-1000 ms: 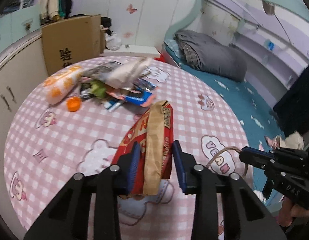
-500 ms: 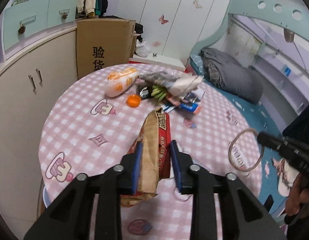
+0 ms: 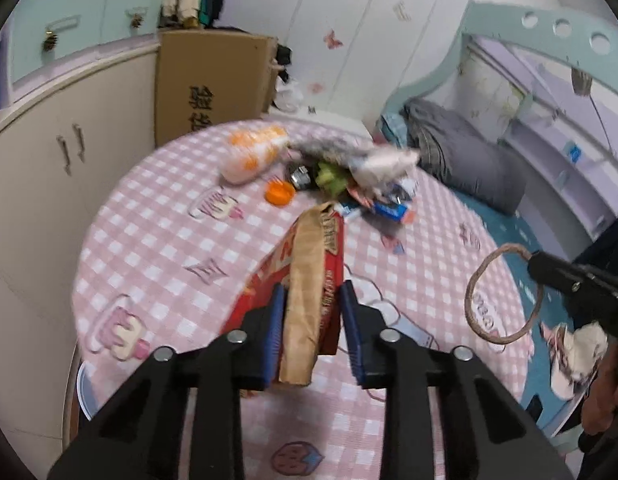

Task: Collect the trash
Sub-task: 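Carry the red paper bag to the blue bin and release it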

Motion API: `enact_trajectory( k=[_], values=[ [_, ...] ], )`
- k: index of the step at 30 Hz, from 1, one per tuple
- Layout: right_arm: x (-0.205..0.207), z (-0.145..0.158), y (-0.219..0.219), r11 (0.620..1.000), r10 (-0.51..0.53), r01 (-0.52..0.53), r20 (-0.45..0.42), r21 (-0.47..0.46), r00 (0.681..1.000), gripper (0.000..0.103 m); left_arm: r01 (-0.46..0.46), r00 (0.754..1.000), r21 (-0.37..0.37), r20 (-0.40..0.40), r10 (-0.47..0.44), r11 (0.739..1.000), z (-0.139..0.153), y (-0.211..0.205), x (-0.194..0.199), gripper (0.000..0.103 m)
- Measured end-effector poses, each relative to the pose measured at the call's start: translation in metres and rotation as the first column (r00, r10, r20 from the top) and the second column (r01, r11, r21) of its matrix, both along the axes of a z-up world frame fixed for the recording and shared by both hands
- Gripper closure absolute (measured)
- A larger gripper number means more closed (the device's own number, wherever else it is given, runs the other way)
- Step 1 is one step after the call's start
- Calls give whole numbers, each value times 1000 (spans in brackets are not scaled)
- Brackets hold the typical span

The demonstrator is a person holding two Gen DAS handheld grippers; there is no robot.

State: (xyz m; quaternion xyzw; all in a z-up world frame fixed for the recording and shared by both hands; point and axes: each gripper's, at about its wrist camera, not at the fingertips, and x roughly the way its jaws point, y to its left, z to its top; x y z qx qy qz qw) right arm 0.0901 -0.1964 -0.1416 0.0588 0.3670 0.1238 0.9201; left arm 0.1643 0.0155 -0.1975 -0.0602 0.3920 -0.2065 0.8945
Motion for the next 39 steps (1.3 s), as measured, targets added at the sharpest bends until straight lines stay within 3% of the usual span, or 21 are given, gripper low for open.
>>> enact_trajectory(
  k=[6,12,15,20,24,27,32,39],
  values=[
    [14,15,30,998,63,-63,30,-8,998,99,-93,995,-65,21,94,994,19,50,-9,78],
    [38,23,95,980,198,-199,49,6,979,99,-212,975,-84,49,216,974,33,110,-27,79],
    [50,21,133,962,272,-273,47,24,961,99,-289,954,-90,59,295,953,39,146,-39,79],
    [69,9,203,925,376,-377,22,54,926,99,-433,897,-76,57,438,898,38,215,-57,79],
    [88,-16,265,896,443,-441,-43,58,895,99,-519,853,-63,19,521,852,22,261,-63,79],
    [101,-45,307,882,472,-467,-118,67,874,99,-564,826,-42,-40,562,825,-6,292,-59,79],
    [115,-95,365,871,480,-491,-240,17,844,99,-587,804,-27,-141,578,809,-51,323,-47,79],
    [134,-150,411,865,449,-499,-359,-55,818,99,-581,789,-8,-248,562,814,-106,341,-25,78]
  ],
)
